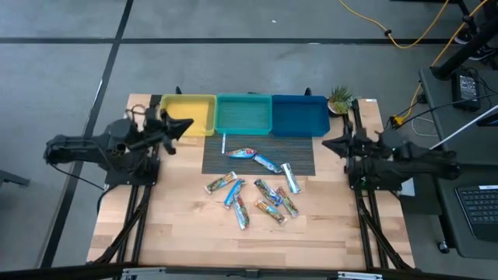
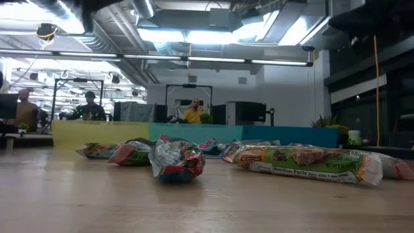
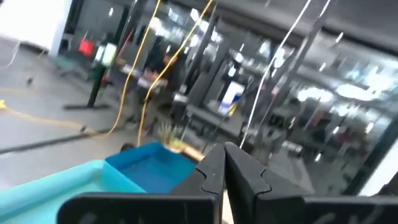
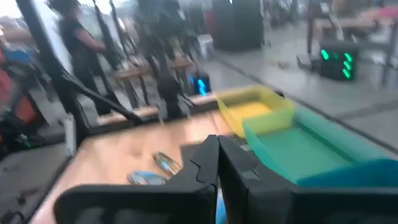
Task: Pick and place Granola Bars by type
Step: Put the red granola bar into the yellow bin
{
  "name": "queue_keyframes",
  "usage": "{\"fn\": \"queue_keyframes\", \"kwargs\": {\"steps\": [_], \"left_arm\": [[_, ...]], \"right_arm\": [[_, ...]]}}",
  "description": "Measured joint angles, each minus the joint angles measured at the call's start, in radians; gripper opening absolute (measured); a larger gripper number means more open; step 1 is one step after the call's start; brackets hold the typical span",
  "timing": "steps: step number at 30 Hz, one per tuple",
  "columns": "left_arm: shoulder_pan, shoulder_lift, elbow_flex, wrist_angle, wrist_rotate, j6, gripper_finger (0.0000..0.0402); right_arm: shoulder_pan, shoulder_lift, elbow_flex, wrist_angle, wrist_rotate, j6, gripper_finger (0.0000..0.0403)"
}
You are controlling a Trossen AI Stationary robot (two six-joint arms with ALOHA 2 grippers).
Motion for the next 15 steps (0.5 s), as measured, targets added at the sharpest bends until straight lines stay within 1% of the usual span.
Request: {"fn": "queue_keyframes", "kwargs": {"steps": [2, 4, 7, 9, 11, 13, 15], "left_arm": [[0.000, 0.104, 0.107, -0.077, 0.006, 0.037, 0.0006], [0.000, 0.205, 0.198, -0.135, 0.004, 0.094, 0.0006], [0.008, 0.335, 0.300, -0.206, 0.009, 0.169, 0.0006], [0.019, 0.413, 0.358, -0.244, 0.025, 0.172, 0.0007], [0.037, 0.485, 0.413, -0.294, 0.069, 0.140, 0.0011], [0.061, 0.556, 0.468, -0.360, 0.138, 0.098, 0.0021], [0.086, 0.624, 0.519, -0.430, 0.205, 0.059, 0.0037]], "right_arm": [[0.000, 0.071, 0.095, -0.106, 0.030, 0.001, 0.0012], [-0.001, 0.138, 0.172, -0.170, 0.054, -0.008, 0.0012], [-0.001, 0.222, 0.254, -0.216, 0.077, -0.045, 0.0012], [-0.001, 0.266, 0.290, -0.218, 0.089, -0.055, 0.0012], [-0.001, 0.302, 0.320, -0.218, 0.091, -0.064, 0.0012], [-0.001, 0.328, 0.343, -0.219, 0.090, -0.078, 0.0014], [-0.001, 0.348, 0.360, -0.221, 0.085, -0.078, 0.0025]]}}
